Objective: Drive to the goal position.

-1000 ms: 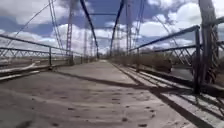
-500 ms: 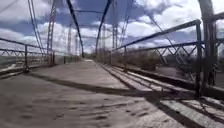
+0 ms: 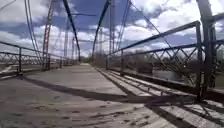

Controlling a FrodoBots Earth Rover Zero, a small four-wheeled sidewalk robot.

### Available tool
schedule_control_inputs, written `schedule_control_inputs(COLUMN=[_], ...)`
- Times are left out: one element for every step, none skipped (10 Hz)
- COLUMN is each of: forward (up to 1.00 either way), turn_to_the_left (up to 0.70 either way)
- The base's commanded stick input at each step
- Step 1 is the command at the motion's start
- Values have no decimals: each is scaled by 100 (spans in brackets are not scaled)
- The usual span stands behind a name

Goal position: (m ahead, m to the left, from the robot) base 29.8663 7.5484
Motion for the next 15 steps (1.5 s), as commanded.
schedule_control_inputs(forward=[100,100,100,100,100,100,100,100,100,100,100,100,100,100,100], turn_to_the_left=[0,0,0,0,0,0,0,0,0,0,0,0,0,0,5])
